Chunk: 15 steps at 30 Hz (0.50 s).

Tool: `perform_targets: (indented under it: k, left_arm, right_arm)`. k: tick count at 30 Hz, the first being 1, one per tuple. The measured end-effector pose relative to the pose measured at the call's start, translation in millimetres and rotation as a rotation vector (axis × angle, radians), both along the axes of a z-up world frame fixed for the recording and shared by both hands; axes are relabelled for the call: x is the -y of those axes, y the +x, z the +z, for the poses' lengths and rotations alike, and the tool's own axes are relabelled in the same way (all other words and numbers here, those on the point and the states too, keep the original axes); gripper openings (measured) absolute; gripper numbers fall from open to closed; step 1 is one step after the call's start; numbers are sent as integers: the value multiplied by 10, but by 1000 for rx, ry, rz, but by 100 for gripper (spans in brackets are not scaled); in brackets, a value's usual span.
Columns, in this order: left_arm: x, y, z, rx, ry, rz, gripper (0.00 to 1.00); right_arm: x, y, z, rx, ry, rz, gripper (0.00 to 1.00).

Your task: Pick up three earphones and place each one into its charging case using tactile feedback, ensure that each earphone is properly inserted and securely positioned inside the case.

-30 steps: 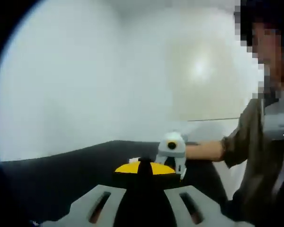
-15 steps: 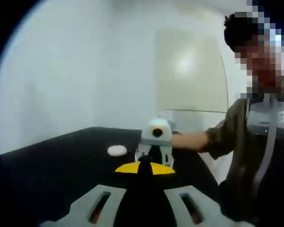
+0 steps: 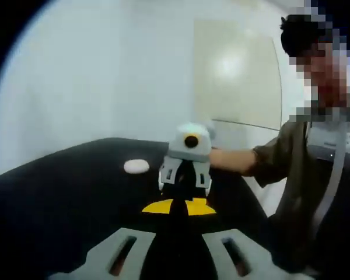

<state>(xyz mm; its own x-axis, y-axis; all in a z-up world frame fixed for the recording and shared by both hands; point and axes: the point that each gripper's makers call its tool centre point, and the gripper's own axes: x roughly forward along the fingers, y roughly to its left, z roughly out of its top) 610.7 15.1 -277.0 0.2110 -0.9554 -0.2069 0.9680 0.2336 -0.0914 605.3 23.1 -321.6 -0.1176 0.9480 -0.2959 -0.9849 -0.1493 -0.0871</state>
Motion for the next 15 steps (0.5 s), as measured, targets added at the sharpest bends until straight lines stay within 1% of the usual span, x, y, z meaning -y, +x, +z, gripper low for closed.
perform_targets:
  k: [5, 8, 10, 12, 15]
  left_arm:
    - [-45, 27, 12, 13, 17, 7, 4]
    - [-61, 32, 34, 9, 10, 9, 4]
    - [-52, 4, 36, 6, 8, -6, 4]
    - [-36, -10, 45, 5, -3, -11, 4]
    - [-4, 24, 78, -26, -47, -1, 4]
  right_arm:
    - [1, -2, -1, 2, -1, 1, 19]
    - [2, -2, -1, 3, -1, 1, 19]
    - [2, -4, -1, 4, -1, 1, 19]
    - [1, -6, -1, 4, -1, 1, 19]
    - [1, -6, -1, 4, -2, 1, 19]
